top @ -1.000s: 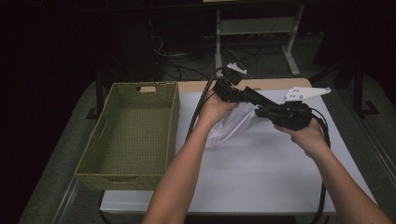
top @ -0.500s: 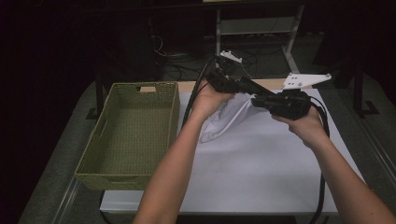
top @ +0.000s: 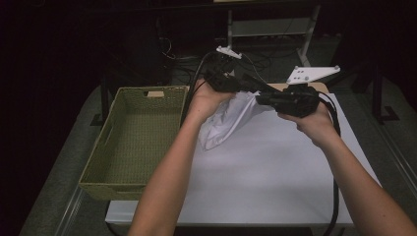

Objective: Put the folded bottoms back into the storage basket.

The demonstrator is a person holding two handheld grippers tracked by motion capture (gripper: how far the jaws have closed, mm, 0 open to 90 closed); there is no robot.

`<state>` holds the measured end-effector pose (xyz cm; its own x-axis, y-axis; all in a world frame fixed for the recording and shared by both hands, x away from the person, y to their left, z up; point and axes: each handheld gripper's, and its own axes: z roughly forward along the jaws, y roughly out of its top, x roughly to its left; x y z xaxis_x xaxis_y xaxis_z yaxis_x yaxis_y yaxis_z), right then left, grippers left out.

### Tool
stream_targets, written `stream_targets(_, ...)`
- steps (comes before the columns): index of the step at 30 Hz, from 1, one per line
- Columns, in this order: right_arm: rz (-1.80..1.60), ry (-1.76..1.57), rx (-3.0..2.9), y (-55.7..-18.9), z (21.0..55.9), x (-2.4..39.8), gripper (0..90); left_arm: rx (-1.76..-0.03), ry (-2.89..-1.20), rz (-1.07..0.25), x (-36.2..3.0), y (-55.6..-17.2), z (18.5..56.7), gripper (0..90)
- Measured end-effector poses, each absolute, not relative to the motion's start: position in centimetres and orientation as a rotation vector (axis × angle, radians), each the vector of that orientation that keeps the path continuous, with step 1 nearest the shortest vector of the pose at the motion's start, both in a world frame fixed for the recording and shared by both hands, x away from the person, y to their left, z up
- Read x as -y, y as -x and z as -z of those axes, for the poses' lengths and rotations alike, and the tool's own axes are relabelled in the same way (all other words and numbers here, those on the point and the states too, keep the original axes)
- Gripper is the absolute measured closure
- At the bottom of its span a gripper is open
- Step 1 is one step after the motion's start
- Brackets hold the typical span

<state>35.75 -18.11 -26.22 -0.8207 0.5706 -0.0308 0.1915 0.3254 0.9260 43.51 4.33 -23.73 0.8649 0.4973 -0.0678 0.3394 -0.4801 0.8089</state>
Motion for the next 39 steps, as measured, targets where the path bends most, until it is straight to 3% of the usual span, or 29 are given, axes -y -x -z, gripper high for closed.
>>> stream_targets(39, -1.52, -0.508, -2.339, -38.2, 24.1, 6.2, 84.2, -0.742, -1.997, -0.31, -18.6, -42.4, 21.7, 76.8)
